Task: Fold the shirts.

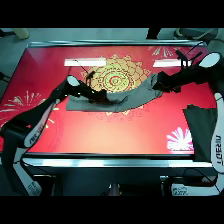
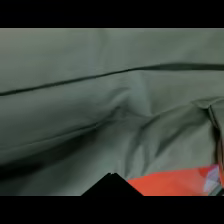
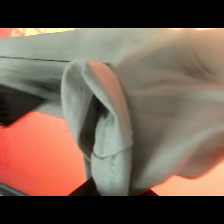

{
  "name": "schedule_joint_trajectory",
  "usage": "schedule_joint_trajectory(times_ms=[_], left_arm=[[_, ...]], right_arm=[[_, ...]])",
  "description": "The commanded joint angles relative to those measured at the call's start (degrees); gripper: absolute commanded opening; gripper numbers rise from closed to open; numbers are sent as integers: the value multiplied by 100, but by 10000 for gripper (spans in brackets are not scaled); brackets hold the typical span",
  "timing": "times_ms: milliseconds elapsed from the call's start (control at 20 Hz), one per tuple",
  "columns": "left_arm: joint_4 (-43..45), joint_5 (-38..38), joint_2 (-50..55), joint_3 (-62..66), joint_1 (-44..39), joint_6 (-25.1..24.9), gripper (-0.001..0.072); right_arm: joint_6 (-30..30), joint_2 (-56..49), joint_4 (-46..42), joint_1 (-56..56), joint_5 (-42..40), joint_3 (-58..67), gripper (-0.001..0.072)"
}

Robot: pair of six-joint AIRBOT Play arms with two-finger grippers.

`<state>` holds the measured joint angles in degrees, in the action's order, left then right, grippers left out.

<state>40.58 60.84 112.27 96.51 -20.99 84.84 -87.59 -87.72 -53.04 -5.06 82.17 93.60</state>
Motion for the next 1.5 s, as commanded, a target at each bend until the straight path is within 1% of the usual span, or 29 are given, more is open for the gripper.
schedule_joint_trajectory(times_ms=[0,50,150,250,300,400,450,600,700,800,850,900,950,1000,1050,1150,1200,1300,1350,1400,1450], left_arm=[[-1690,-717,535,4,-935,-267,22],[-2159,-992,640,4,-1222,-411,22],[-2702,-1449,807,7,-1604,-492,22],[-2736,-1362,837,7,-1580,-870,20],[-2557,-1228,761,7,-1421,-874,19],[-1781,-1049,348,7,-890,-846,19],[-1270,-933,24,7,-546,-734,19],[-203,-654,-1062,7,586,-632,20],[-46,-417,-1792,7,1357,-525,20],[-44,-173,-2463,4,1939,-516,20],[-35,-74,-2771,4,2142,-520,20],[37,-11,-3021,4,2277,-542,20],[337,52,-3241,4,2371,-542,20],[717,157,-3397,4,2430,-535,20],[1069,356,-3499,4,2487,-533,20],[1504,866,-3552,4,2559,-535,20],[1674,1027,-3547,-9,2562,-535,21],[1816,1029,-3545,-127,2559,-535,21],[1814,984,-3545,-212,2557,-535,21],[1812,955,-3545,-297,2551,-535,21],[1812,949,-3545,-387,2520,-535,21]], right_arm=[[-133,811,31,-2,387,13,26],[-131,953,28,-2,448,13,26],[-144,1121,28,-2,468,13,26],[-299,1137,39,0,463,13,26],[-313,1097,79,0,426,11,26],[-326,903,166,157,232,13,26],[-326,741,188,374,33,13,26],[-321,11,555,1292,-935,13,26],[-319,-693,1008,1978,-1720,13,27],[-212,-1386,1705,2520,-2376,13,30],[-15,-1749,2236,2730,-2664,15,127],[229,-2031,2800,2859,-2911,15,492],[422,-2253,3357,2876,-3049,13,681],[431,-2347,3679,2778,-3010,13,682],[433,-2317,3716,2614,-2841,15,675],[428,-2046,3217,2079,-2087,13,674],[372,-1845,2688,1766,-1718,13,674],[-37,-1403,929,1091,-957,13,674],[-315,-1255,-258,769,-483,13,673],[-605,-1220,-1215,518,2,-33,640],[-664,-1228,-1547,356,271,-208,630]])
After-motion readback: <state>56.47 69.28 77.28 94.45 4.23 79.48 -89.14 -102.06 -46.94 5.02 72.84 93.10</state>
